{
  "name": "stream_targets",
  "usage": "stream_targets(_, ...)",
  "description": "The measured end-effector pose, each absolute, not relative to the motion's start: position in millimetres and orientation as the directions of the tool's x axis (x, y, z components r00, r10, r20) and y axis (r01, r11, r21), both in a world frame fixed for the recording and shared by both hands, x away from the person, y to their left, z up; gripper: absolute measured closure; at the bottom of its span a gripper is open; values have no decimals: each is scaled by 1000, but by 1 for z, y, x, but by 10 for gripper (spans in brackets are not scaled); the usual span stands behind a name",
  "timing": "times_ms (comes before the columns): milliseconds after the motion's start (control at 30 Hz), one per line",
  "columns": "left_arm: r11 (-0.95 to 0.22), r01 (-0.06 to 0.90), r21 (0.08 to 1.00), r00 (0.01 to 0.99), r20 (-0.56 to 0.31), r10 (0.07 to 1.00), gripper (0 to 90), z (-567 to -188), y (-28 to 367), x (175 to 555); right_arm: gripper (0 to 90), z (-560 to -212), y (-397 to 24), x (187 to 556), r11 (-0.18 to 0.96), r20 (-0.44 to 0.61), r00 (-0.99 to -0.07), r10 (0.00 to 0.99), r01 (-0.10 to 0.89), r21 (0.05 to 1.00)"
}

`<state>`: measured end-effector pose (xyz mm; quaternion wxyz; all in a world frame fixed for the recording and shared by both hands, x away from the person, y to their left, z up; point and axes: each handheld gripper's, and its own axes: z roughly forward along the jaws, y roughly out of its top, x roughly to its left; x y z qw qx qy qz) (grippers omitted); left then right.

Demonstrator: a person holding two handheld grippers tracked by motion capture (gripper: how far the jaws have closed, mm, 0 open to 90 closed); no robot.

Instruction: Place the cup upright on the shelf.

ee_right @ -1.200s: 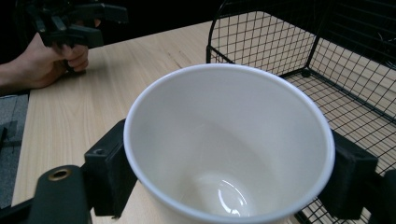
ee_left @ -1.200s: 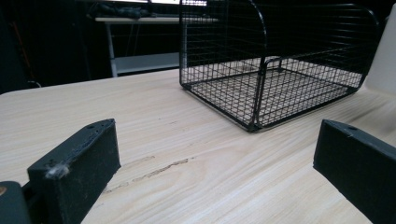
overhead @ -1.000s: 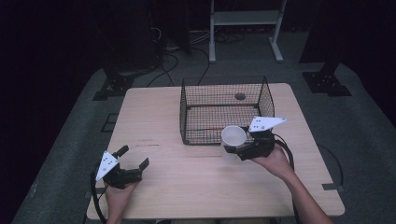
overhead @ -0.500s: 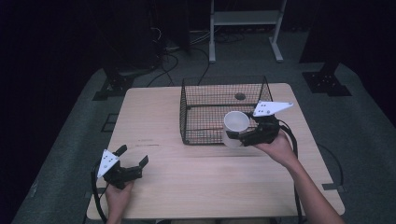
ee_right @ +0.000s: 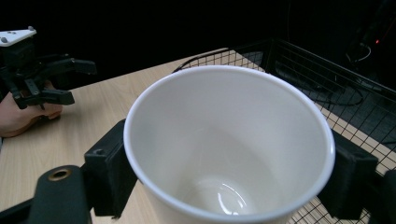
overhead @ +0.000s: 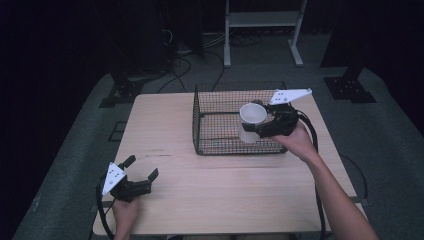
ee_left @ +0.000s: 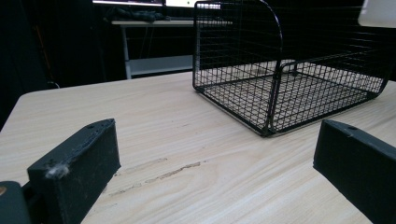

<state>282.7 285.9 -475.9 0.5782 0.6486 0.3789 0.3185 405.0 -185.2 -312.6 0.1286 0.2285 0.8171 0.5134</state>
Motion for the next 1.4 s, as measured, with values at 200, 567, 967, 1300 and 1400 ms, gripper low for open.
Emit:
stream_targets(200,-54,114,992,525,-14,851,0,-476,285,282,189,-307,-184,421,373,30,-858,512,254,892)
stream_targets(567,-25,114,993,541,-41,840,0,-478,289,282,189,-295,-178,445,374,44,-856,515,270,887)
stream_targets(967,-26,107,994,545,-36,838,0,-478,290,281,189,-297,-170,469,381,59,-852,521,294,877)
stream_targets(1300,-29,105,994,549,-34,835,0,-478,290,281,189,-312,-171,488,369,101,-836,540,343,864)
stream_targets(1400,-29,103,994,550,-32,835,0,-478,289,281,189,-317,-170,493,376,106,-832,545,355,856)
